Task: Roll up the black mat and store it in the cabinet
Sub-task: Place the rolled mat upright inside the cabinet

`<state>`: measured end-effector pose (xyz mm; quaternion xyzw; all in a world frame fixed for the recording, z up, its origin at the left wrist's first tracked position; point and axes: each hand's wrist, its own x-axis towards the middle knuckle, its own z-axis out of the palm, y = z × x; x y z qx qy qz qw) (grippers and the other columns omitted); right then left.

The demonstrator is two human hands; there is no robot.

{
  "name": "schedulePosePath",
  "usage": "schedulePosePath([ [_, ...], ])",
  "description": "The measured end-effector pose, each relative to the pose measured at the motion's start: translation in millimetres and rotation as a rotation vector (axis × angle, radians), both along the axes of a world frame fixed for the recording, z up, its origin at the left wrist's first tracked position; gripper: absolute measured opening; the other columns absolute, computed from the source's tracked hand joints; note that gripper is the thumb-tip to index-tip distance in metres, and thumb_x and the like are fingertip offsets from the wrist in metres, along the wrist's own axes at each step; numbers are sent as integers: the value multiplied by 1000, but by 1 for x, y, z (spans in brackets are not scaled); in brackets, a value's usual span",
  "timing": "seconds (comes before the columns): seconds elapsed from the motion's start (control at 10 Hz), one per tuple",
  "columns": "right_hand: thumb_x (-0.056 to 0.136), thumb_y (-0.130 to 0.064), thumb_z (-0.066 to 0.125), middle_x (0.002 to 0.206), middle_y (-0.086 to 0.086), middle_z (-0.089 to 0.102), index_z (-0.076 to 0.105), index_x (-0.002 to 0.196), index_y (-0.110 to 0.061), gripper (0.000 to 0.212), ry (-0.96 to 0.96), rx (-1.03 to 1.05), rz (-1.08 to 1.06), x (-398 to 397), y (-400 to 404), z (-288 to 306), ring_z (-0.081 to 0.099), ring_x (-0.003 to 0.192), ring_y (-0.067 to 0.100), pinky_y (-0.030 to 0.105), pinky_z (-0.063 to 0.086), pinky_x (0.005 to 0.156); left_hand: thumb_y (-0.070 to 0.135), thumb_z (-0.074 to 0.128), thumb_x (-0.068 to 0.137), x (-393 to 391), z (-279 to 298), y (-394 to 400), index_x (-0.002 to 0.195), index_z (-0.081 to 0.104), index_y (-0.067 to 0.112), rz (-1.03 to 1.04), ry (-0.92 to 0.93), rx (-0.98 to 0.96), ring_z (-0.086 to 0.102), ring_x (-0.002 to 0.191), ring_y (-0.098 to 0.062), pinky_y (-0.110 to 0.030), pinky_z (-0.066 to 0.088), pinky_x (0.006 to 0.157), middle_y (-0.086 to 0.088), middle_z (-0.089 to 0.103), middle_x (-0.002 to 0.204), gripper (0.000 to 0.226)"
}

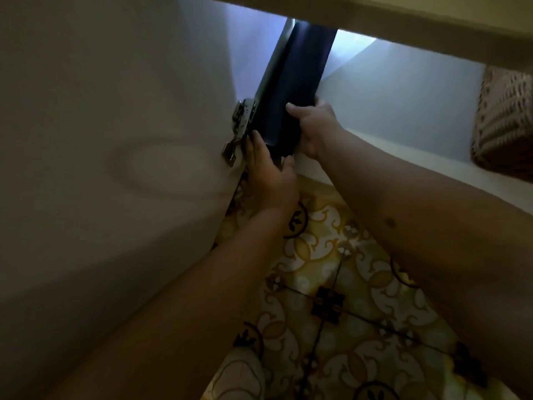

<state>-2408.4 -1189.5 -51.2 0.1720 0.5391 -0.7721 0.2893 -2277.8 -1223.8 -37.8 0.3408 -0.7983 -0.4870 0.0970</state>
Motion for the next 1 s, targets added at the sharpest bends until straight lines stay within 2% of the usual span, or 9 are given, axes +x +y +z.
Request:
schedulePosePath([
  [0.1, 84, -6, 68, 117, 15, 63, 46, 129, -7, 51, 42, 102, 33, -2, 2, 1, 66, 100, 32, 44, 60, 74, 24, 58, 91, 1, -5, 0, 153, -3, 19, -66, -40, 9, 6, 148, -21, -47, 22, 118, -3, -6, 162, 87],
  [0.2, 79, -23, 77, 121, 10, 63, 47, 133, -8, 63, 118, 323, 94, -3, 8, 1, 64, 104, 27, 45, 56, 89, 22, 61, 87, 2, -7, 0, 151, -14, 26, -129, -102, -6, 4, 148, -23, -50, 24, 116, 3, -19, 160, 98],
  [0.3, 74, -41, 80, 133, 10, 55, 41, 137, -13, 80, 193, 614, 125, -2, 14, 5, 57, 115, 27, 43, 51, 97, 20, 65, 81, 6, -7, 1, 148, -21, 30, -177, -118, 8, -1, 148, -23, -51, 24, 116, 9, -25, 157, 109],
  [0.4, 78, -41, 77, 126, 6, 58, 46, 133, -14, 68, 307, 706, 126, 2, 20, 5, 58, 111, 23, 40, 52, 94, 16, 66, 81, 14, -10, 1, 150, -18, 24, -232, -24, -13, -4, 147, -17, -35, 22, 116, 5, -22, 159, 109],
  [0.5, 81, -34, 75, 113, 0, 60, 51, 130, -14, 58, 303, 624, 152, 11, 29, 5, 60, 104, 18, 35, 53, 91, 15, 65, 83, 21, -15, 0, 152, -9, 16, -289, 21, -119, -4, 146, -14, -16, 15, 106, -3, -18, 160, 101],
  [0.6, 84, -28, 72, 115, 1, 62, 54, 129, -16, 50, 310, 590, 177, 19, 41, 1, 60, 105, 17, 37, 53, 93, 16, 63, 83, 24, -18, -1, 153, -1, 13, -343, 29, -243, -2, 146, -19, -5, 11, 99, -5, -16, 161, 95],
  [0.7, 87, -22, 68, 116, 0, 63, 54, 129, -15, 45, 312, 556, 194, 27, 53, -3, 61, 105, 16, 39, 53, 95, 18, 61, 84, 27, -22, -1, 153, 7, 15, -382, 27, -293, 1, 145, -21, -18, 15, 105, -4, -13, 161, 88],
  [0.9, 88, -23, 68, 114, -2, 64, 57, 128, -15, 42, 369, 569, 243, 43, 85, 1, 61, 104, 13, 39, 53, 95, 19, 51, 83, 26, -11, -2, 150, 24, 27, -325, -2, -291, 6, 143, -30, -41, 26, 109, -5, -3, 162, 73],
  [1.0, 89, -26, 67, 120, -1, 64, 55, 130, -15, 44, 516, 704, 264, 54, 113, 8, 60, 107, 11, 35, 52, 96, 33, 47, 88, 25, 0, 5, 148, 30, 29, -315, 13, -448, 15, 140, -37, -42, 18, 110, -12, 2, 162, 62],
])
